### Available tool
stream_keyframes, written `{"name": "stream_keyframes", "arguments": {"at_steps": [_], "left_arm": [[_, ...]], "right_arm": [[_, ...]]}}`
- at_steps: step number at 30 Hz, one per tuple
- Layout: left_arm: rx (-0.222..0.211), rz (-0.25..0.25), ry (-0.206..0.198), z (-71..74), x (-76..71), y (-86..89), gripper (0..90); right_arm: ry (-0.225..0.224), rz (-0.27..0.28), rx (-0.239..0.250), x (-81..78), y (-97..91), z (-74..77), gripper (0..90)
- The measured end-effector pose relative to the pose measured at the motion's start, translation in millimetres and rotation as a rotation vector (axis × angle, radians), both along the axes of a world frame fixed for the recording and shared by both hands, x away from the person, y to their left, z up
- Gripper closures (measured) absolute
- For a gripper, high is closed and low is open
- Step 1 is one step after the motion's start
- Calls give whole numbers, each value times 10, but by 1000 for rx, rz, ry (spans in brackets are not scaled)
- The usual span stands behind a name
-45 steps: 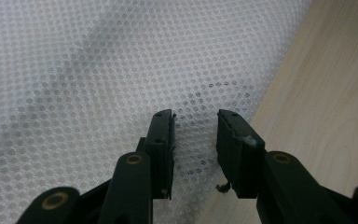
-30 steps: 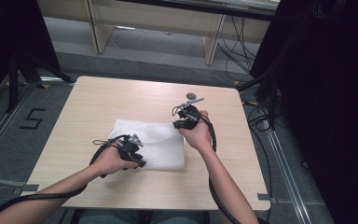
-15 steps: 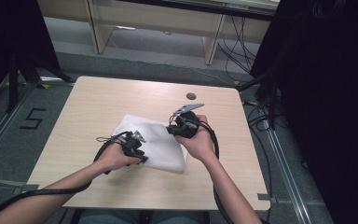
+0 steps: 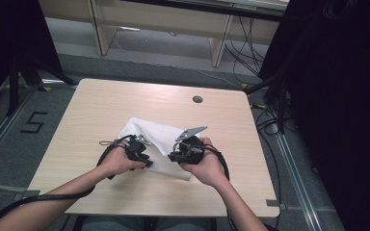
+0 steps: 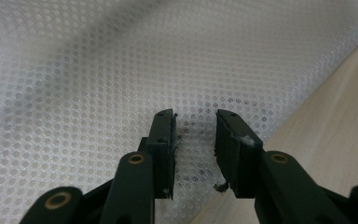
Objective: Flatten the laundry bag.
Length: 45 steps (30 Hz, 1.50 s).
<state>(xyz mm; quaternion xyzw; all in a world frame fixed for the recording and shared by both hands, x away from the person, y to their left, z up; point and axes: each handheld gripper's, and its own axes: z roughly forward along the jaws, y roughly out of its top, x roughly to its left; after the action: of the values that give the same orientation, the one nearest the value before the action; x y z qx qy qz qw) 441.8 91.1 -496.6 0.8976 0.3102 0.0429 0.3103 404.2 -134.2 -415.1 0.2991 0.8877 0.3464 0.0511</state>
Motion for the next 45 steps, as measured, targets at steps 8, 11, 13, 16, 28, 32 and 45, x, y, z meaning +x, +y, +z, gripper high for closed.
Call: {"name": "stream_keyframes", "arguments": {"at_steps": [8, 11, 13, 16, 28, 32, 45], "left_arm": [[35, -37, -15, 19, -19, -3, 595], [2, -21, -13, 6, -38, 0, 568], [22, -37, -12, 28, -41, 38, 548], [9, -45, -18, 63, -65, 84, 527], [-137, 123, -61, 304, -136, 771, 510], [-125, 173, -81, 292, -140, 1018, 503], [-102, 72, -67, 201, -254, 703, 626]], "right_arm": [[68, -32, -10, -73, -73, -234, 866], [83, -23, -30, -58, -87, -258, 866], [87, -17, -31, -46, -88, -296, 866], [93, -23, -36, -54, -89, -336, 866], [114, -42, -52, -102, -157, -367, 866], [123, -36, -63, -122, -166, -376, 866], [136, -33, -72, -143, -141, -393, 866]]}}
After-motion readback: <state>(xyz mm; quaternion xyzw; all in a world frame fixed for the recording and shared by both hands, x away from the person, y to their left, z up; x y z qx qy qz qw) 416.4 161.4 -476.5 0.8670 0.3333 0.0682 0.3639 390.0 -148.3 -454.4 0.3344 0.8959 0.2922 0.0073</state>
